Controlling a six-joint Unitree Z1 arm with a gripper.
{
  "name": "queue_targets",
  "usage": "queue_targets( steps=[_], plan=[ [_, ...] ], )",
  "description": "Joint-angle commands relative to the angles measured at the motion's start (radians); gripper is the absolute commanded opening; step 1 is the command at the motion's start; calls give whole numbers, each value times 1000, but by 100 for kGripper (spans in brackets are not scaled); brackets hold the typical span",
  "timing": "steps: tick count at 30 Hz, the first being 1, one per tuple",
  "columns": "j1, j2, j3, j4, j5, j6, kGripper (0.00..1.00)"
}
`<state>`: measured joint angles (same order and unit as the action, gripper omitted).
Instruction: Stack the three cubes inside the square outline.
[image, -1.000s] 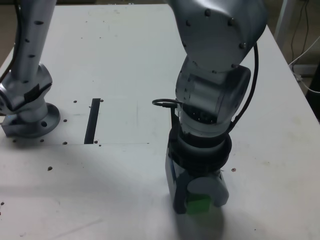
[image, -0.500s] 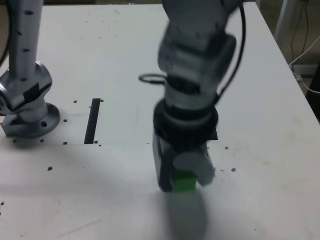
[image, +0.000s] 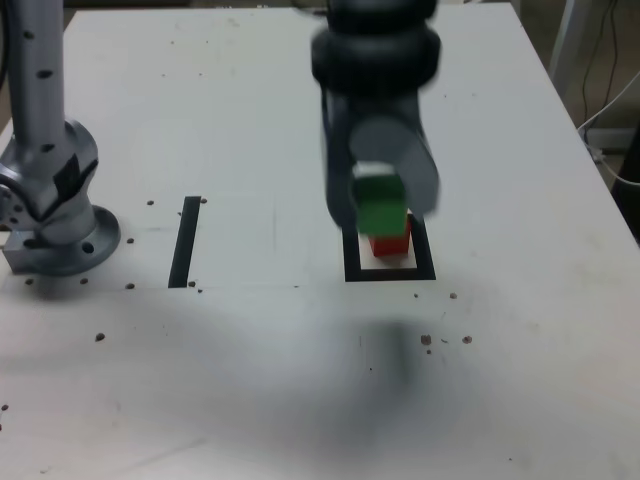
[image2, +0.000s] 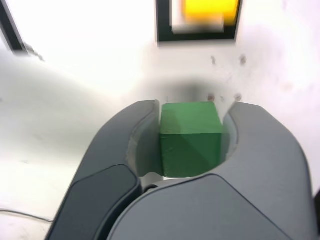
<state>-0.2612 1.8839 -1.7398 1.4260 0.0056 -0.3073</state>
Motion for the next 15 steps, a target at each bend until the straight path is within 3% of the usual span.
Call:
queue_targets(
  steps=[1, 8, 15],
  plan=[
    [63, -12, -2, 15, 1, 79, 0],
    [173, -2, 21, 28, 8, 178, 0],
    [204, 42, 29, 14, 9, 202, 0]
  ],
)
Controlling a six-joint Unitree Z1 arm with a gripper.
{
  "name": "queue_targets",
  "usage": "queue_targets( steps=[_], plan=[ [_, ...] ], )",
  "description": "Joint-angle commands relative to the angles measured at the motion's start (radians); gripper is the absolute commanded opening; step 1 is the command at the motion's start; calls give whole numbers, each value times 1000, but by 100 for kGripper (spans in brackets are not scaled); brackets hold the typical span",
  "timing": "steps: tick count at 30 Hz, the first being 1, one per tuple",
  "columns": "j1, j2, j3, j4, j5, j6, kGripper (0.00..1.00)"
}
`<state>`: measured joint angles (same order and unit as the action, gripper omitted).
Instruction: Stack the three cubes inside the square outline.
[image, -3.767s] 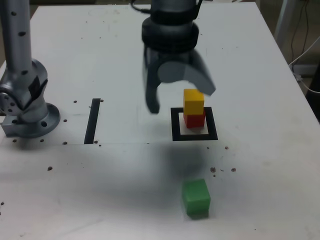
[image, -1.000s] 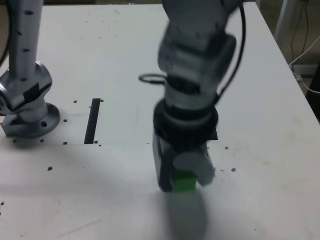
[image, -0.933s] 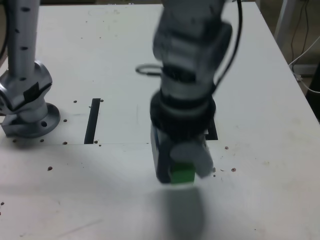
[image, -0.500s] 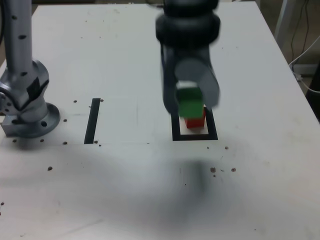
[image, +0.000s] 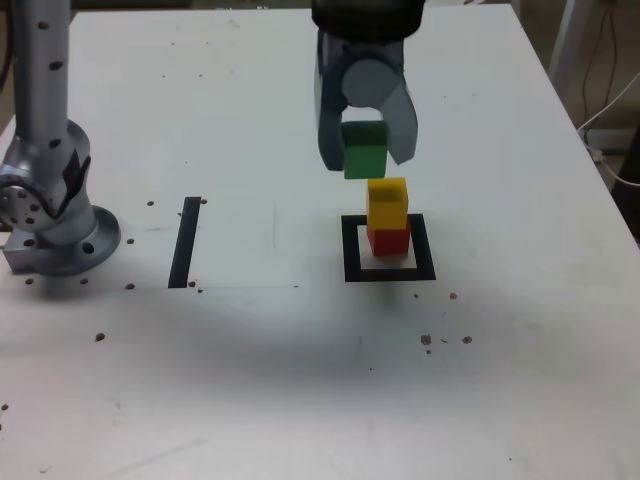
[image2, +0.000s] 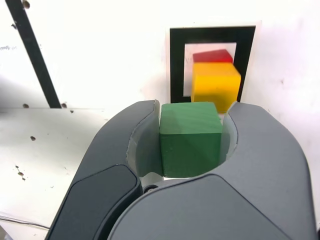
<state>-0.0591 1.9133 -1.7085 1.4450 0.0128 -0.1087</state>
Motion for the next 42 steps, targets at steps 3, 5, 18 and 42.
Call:
queue_targets(
  steps=[3, 5, 18, 42],
  plan=[
    [7, 34, -3, -11, 0, 9, 0],
    [9, 45, -4, -15, 0, 10, 0],
    [20, 69, -19, -51, 8, 26, 8],
    [23, 75, -3, -56, -16, 24, 61]
  ],
)
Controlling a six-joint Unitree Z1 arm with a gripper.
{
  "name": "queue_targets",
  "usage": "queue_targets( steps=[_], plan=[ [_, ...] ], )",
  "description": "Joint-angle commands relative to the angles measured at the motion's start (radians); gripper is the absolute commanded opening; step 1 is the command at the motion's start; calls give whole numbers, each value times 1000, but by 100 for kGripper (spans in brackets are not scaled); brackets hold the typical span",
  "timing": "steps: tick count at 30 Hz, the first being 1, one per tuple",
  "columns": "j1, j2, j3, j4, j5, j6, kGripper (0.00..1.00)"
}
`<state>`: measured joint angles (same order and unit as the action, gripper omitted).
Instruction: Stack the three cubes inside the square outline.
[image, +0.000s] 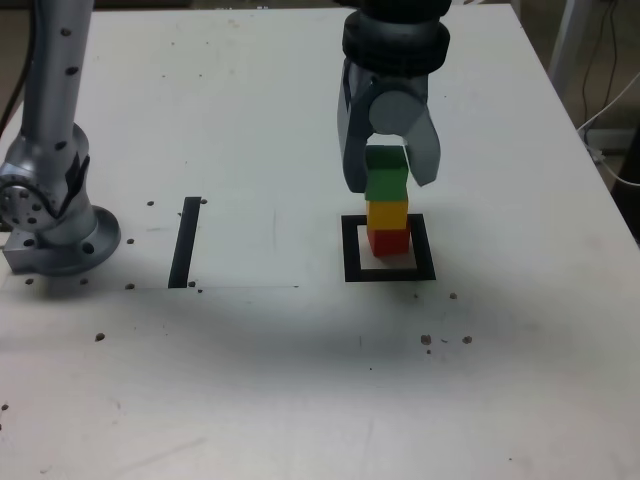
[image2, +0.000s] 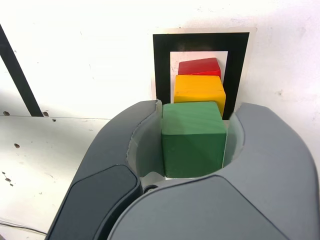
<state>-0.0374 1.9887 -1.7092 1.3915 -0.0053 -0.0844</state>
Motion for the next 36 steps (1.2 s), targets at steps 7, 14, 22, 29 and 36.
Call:
queue_targets(
  steps=[7, 14, 22, 29, 36],
  plan=[
    [-14, -14, -4, -9, 25, -15, 90],
    [-18, -22, 0, -7, 27, -27, 99],
    [-39, -65, 45, -4, 28, -47, 99],
    [-84, -143, 91, 5, 28, -64, 99],
    [-89, -288, 238, 3, 36, -74, 99]
  ],
)
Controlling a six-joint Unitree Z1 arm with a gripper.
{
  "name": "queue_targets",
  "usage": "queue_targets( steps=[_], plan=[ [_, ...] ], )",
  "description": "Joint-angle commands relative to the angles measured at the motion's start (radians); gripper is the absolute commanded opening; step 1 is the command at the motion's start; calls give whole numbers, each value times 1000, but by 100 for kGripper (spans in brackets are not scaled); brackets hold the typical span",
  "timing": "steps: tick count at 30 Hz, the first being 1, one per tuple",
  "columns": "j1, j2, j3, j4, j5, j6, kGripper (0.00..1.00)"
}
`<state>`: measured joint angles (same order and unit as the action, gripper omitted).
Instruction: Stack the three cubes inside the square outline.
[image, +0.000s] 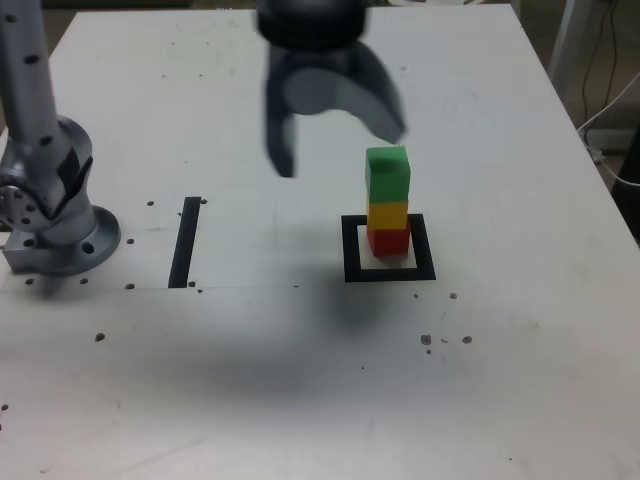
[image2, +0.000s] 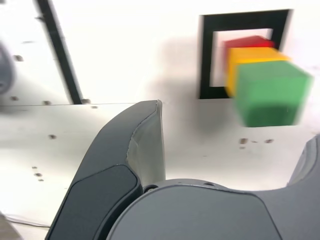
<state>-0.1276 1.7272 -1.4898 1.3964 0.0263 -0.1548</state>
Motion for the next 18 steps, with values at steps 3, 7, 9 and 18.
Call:
queue_targets(
  steps=[3, 7, 9, 18],
  plan=[
    [6, -98, 96, -4, 15, -13, 99],
    [13, -154, 178, -4, 25, -13, 99],
    [14, -168, 222, -10, 28, -11, 99],
    [76, -205, 516, -199, -15, 41, 99]
  ],
)
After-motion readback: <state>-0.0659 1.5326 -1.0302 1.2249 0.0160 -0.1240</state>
